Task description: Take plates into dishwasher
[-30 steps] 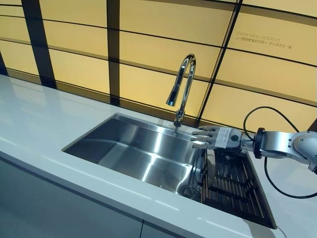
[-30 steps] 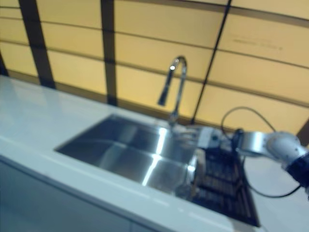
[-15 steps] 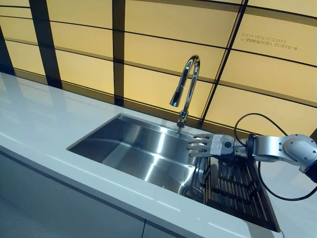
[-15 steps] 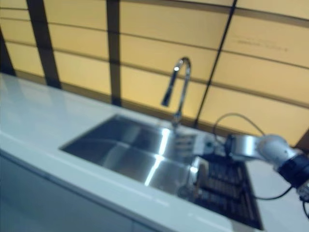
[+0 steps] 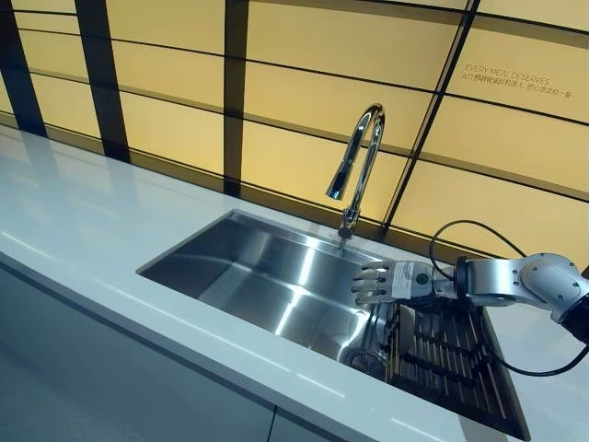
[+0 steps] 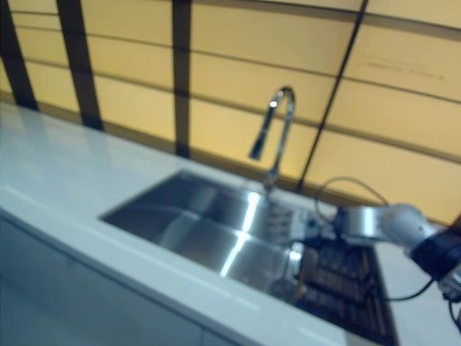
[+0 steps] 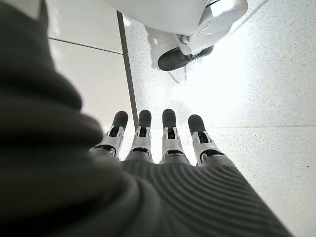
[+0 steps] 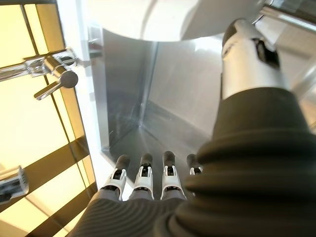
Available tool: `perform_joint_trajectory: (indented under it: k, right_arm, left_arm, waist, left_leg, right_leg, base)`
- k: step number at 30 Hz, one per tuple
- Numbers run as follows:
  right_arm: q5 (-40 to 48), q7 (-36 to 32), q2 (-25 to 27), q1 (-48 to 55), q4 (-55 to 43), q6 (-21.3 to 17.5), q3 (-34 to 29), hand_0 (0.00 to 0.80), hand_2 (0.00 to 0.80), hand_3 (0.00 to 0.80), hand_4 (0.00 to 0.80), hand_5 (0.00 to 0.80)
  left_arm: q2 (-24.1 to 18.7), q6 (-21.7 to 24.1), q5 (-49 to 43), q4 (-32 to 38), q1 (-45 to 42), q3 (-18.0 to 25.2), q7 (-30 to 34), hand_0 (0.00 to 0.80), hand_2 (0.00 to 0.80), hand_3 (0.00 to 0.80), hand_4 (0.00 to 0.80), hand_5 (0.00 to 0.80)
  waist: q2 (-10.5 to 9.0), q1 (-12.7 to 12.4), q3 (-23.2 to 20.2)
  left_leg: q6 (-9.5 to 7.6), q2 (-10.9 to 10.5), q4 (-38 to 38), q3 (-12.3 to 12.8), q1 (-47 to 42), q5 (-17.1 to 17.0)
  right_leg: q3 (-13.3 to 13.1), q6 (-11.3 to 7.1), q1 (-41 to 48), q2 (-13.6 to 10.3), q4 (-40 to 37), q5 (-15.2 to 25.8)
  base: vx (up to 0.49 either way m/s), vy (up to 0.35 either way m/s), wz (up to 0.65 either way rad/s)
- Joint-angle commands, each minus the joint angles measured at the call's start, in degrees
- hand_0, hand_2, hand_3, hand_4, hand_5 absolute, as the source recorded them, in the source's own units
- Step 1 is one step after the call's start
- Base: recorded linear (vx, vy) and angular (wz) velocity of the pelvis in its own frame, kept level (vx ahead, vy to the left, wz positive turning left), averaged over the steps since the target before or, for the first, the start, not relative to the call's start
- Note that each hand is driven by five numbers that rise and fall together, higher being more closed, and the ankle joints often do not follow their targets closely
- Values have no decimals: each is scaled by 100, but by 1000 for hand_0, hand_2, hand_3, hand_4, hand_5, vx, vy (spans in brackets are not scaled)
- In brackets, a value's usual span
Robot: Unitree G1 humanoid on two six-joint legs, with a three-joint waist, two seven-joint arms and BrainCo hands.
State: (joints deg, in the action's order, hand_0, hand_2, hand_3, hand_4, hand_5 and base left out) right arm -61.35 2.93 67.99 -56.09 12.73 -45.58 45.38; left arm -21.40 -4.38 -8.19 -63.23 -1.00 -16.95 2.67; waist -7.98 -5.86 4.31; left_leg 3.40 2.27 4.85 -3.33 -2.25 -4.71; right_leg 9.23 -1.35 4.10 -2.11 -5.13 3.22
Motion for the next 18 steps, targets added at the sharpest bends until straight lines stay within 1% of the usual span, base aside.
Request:
perform_joint_trajectory:
  k: [1,9,18]
  right_arm:
    - [-14,113,143,-701,364,108,264,0,0,0,0,0]
    - [-116,228,234,-670,592,138,342,0,0,0,0,0]
    - [-371,459,413,-398,800,156,276,0,0,0,0,0]
  left_arm:
    - [-108,0,-139,-145,37,-186,31,0,0,0,0,0]
    - [-152,-33,-67,-51,13,-193,30,0,0,0,0,0]
    - [-181,-21,-14,33,-49,-143,32,0,0,0,0,0]
  waist:
    - [-207,-181,97]
    - [-198,-176,137]
    - [-160,-143,161]
  left_leg:
    - [-108,-91,15,193,-72,422]
    - [-106,-80,15,192,-35,403]
    - [-113,-88,15,183,-21,391]
  right_leg:
    - [401,-330,272,-64,19,-299]
    - [377,-328,238,-50,16,-289]
    - [385,-326,217,-60,32,-293]
  base:
    - [0,0,0]
    - [0,0,0]
    - [1,2,2]
